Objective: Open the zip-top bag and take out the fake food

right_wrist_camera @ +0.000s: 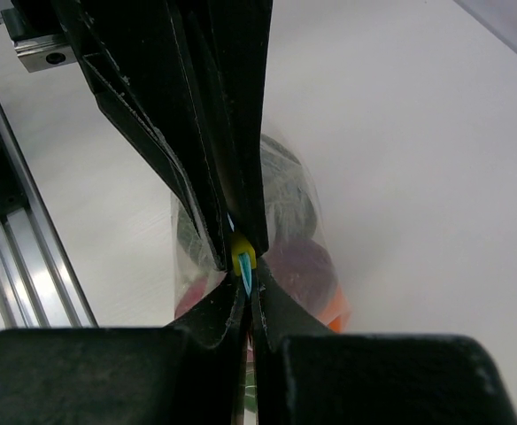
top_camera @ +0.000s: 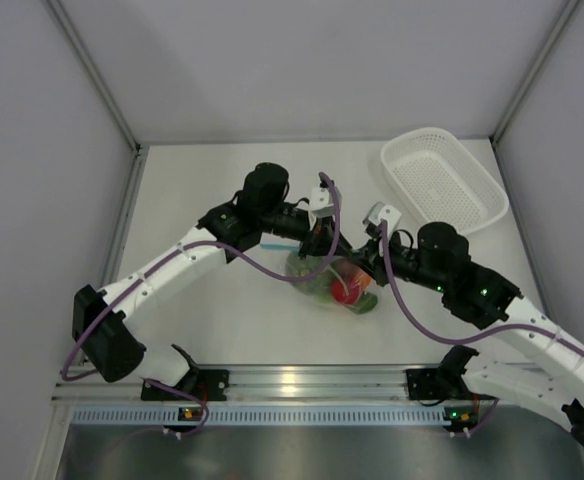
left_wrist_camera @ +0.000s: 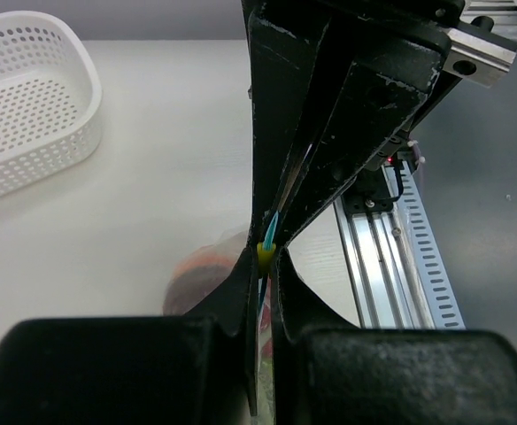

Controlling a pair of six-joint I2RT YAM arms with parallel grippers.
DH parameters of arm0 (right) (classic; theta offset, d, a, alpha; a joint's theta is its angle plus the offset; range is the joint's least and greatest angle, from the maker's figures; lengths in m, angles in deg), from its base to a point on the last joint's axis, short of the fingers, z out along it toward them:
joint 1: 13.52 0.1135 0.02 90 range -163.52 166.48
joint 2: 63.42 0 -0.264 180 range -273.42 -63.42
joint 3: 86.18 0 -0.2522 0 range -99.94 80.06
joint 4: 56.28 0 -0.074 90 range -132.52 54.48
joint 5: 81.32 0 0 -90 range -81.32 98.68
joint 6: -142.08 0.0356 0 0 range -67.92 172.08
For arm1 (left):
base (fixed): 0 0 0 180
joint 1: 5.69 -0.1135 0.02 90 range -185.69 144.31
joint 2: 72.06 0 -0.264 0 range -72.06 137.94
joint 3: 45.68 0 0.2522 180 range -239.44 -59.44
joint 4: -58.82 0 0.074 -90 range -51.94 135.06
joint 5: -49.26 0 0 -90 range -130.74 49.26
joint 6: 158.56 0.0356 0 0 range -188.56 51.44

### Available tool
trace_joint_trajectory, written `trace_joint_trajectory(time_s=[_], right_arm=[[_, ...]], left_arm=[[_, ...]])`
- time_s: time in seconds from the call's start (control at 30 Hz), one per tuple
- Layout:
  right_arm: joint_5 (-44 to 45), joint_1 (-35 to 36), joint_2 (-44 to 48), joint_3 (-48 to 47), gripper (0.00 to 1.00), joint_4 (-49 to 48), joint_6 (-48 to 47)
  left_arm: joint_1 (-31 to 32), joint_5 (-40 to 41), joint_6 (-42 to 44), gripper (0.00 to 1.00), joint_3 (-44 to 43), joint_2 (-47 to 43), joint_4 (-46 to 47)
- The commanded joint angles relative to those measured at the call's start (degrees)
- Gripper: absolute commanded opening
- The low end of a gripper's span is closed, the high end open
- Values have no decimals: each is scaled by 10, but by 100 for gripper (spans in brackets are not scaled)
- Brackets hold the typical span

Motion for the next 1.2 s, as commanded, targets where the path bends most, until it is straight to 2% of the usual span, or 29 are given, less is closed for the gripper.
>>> trace_joint_trajectory(time_s=[0.0, 0.3, 0.5, 0.63, 0.8, 1.17], right_arm=[[7, -6, 33, -7, 0, -82, 9], [54, -6, 71, -2, 0, -99, 38], [65, -6, 94, -18, 0, -63, 40], [74, -6, 117, -26, 0, -40, 34], [37, -6, 105, -25, 0, -37, 38], [90, -6, 123, -21, 0, -21, 45]], left_arm=[[0, 20, 23, 0, 6, -12, 7], [-4, 56, 61, 0, 30, -45, -7], [-17, 75, 78, 0, 27, -45, -31], [-40, 37, 74, 0, 24, -48, -32], [-40, -4, 68, 0, 7, -29, -32], [-57, 22, 79, 0, 31, -17, -33]])
